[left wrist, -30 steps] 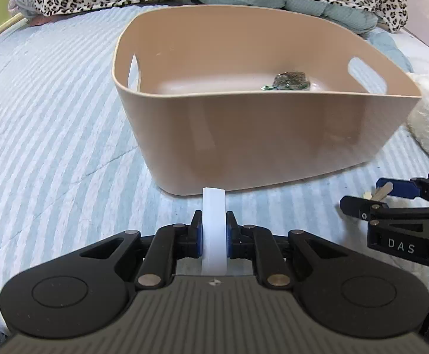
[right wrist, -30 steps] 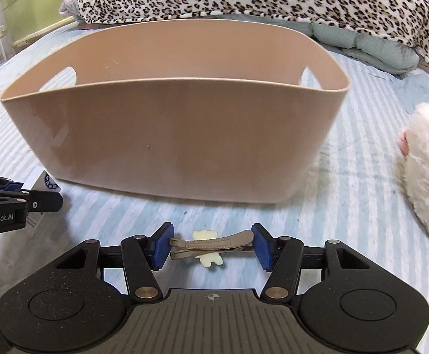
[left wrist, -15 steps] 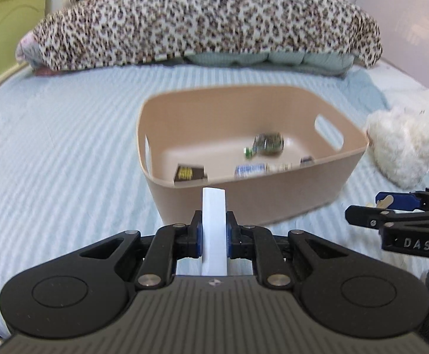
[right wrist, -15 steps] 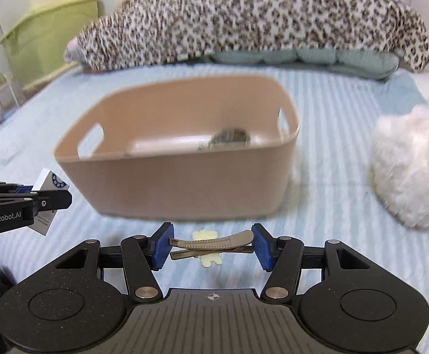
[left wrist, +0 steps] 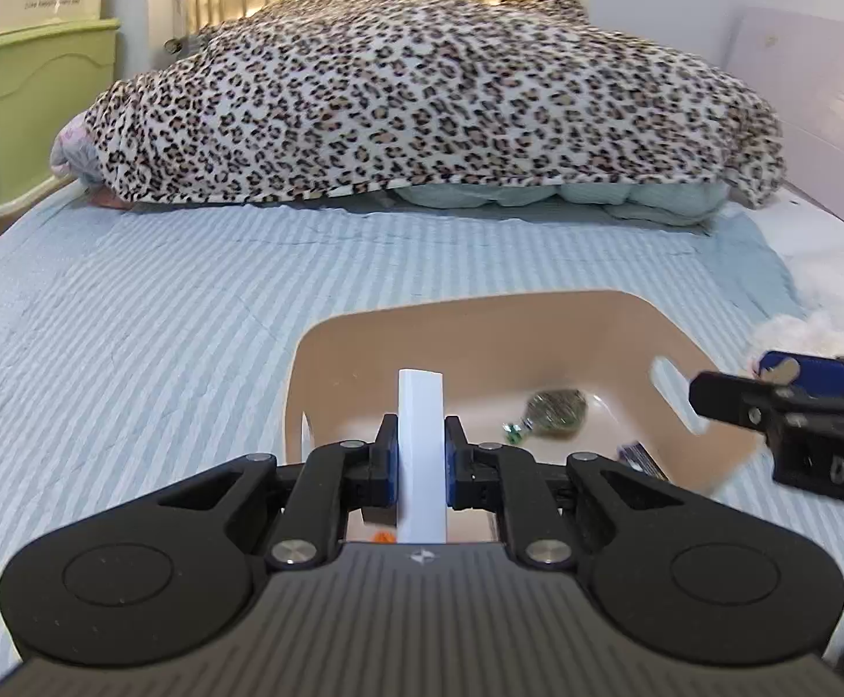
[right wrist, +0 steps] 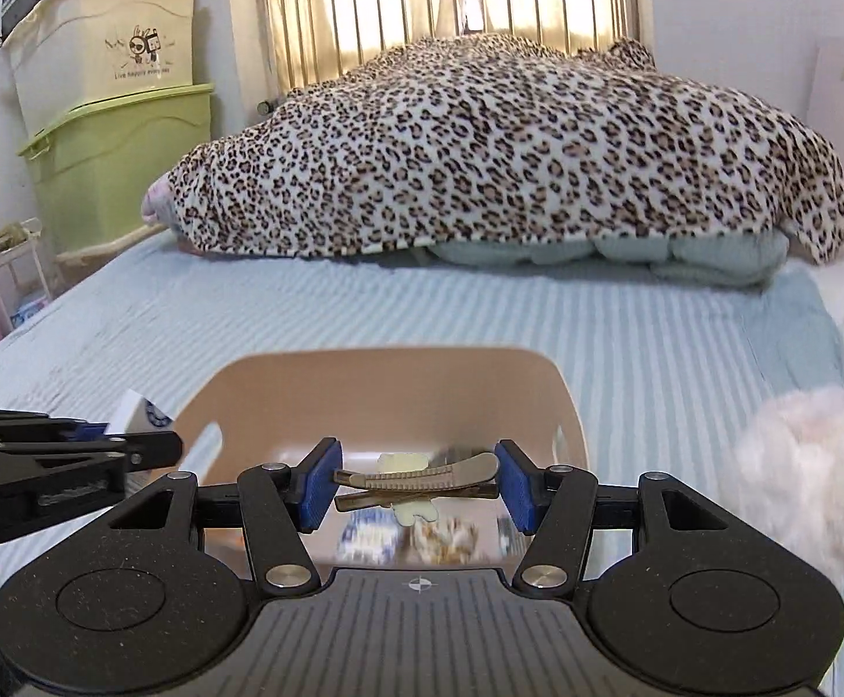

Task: Organize objects
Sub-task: 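Lift both items over the basket and open both tools to release them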

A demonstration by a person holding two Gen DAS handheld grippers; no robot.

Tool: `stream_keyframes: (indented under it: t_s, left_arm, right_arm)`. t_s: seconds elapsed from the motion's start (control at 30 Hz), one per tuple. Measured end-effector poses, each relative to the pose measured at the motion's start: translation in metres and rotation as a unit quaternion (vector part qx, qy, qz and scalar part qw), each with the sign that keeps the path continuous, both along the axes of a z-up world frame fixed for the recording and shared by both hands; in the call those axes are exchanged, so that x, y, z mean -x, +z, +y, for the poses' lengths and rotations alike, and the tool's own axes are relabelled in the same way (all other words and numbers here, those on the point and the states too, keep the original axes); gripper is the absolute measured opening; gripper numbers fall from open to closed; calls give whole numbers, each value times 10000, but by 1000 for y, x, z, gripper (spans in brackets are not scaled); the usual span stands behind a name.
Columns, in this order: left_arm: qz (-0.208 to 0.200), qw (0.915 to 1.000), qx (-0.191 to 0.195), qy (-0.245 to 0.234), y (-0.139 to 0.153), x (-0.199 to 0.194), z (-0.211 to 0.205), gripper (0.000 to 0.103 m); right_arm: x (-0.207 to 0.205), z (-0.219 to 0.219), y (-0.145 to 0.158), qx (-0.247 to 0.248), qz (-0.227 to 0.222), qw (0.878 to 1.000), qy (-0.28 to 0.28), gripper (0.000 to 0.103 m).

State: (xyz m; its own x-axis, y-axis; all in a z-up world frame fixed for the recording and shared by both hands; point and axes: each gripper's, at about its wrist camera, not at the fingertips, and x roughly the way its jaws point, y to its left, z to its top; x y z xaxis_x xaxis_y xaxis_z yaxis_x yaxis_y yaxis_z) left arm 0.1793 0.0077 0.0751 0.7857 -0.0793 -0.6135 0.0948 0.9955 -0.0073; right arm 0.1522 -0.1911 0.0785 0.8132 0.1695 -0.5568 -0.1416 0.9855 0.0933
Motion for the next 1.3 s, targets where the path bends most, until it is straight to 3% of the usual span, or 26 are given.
stream_keyframes:
  t_s: [0.37,0.7,0.73,0.8,0.87,1.13,1.3]
  left_arm:
    - [659,9962,-395,401,-40,-80,-4,16]
    - [1289,9907,-405,166,-70,-94,-10,17]
    - [1291,9906,-418,156,-70,-93,-10,20]
    - [1293,9905,-443,159,-66,-90,-11,53]
    - [1117,9928,-387,197,-57,-83,-8,73]
    - [808,9959,-359,166,-27,-54,-5,79]
    - [656,9971,-328,212,-14,-25,0,89]
  right_arm:
    - [-66,14,-43,387,551,9977,-115,55]
    - [-82,25,-84,709,1171,9906,-17,55]
    - [-81,25,-85,717,1169,9905,-34,60]
    - [-78,25,-82,681,1095,9916,-55,65]
    - [-71,22,-76,623,999,9930,-114,72]
    - [-37,9,-44,533,668,9960,-256,87]
    - [-6,1,-28,463,518,9970,-332,95]
